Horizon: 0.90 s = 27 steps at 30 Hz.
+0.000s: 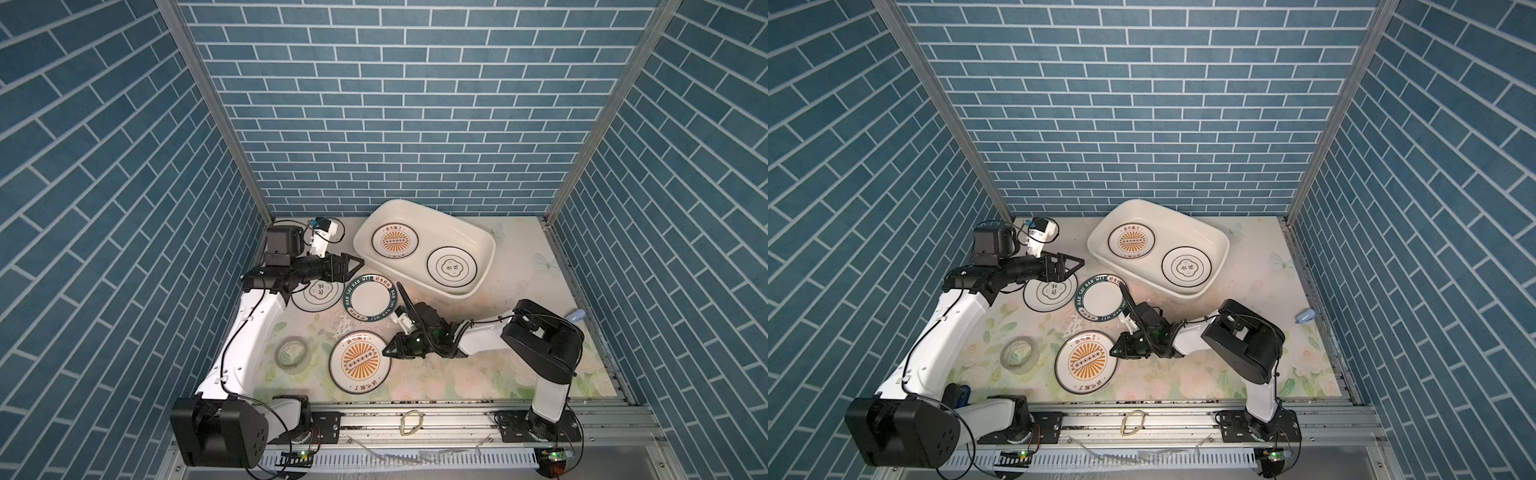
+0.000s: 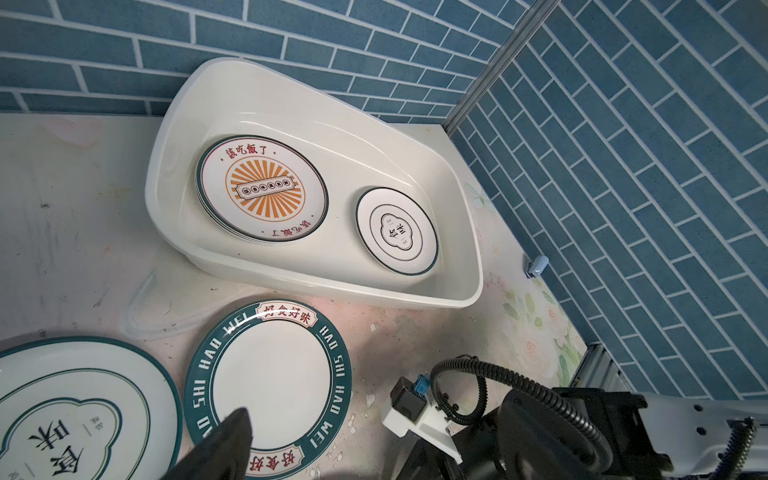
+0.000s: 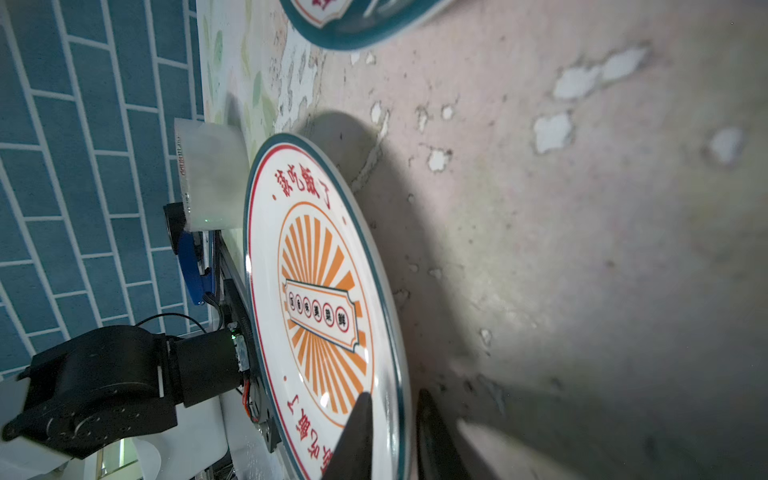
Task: Place the plates into the plastic bin on the countertop
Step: 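Close the right gripper on the orange sunburst plate rim and tilt it up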
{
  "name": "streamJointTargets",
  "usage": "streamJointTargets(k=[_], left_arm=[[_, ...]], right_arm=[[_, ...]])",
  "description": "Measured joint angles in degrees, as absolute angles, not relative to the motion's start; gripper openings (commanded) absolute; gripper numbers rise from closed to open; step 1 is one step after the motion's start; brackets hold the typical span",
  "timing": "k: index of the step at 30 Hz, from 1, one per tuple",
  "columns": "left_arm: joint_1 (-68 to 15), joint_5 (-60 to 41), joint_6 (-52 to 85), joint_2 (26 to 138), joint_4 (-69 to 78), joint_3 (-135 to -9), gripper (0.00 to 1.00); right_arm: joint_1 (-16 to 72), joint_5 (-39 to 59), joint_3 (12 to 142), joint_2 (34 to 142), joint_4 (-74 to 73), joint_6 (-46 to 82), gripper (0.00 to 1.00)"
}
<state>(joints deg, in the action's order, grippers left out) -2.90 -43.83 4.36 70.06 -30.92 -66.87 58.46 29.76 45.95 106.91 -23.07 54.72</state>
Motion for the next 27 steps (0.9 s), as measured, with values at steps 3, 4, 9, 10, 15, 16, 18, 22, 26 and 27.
streamJointTargets(k=[3,4,9,10,15,16,18,22,26,27], left_arm=[[-2.90,-43.86,4.36,70.00,-30.92,-66.81,0.94],[-2.90,-43.86,4.36,69.95,-30.92,-66.81,0.94],[-2.90,-43.92,4.40,69.58,-30.92,-66.81,0.94],[-2.90,-43.94,4.43,69.52,-30.92,-66.78,0.94],[-2.90,-43.99,4.58,69.36,-30.89,-66.78,0.94],[-2.90,-43.99,4.60,69.34,-30.92,-66.78,0.94],[-2.90,-44.01,4.64,69.32,-30.92,-66.78,0.94],[-2.90,-43.99,4.64,69.10,-30.92,-66.78,0.94],[-2.85,-43.99,4.64,68.82,-30.94,-66.78,0.94],[-2.85,-44.01,4.64,68.77,-30.94,-66.78,0.94]], right_arm=[[58.43,29.71,45.93,106.91,-22.92,54.74,0.18],[58.46,29.69,45.95,106.91,-22.85,54.76,0.18],[58.43,29.54,45.93,106.91,-22.70,54.87,0.12],[58.46,29.54,45.91,106.91,-22.74,54.92,0.11],[58.39,29.78,45.89,106.91,-23.83,56.47,0.06],[58.37,29.85,45.89,106.89,-24.53,56.60,0.05],[58.39,29.87,45.89,106.89,-24.93,56.64,0.01],[58.39,29.93,45.89,106.89,-25.08,56.69,0.00],[58.39,29.89,45.76,106.87,-25.34,56.69,0.00],[58.39,29.87,45.63,106.83,-25.43,56.69,0.00]])
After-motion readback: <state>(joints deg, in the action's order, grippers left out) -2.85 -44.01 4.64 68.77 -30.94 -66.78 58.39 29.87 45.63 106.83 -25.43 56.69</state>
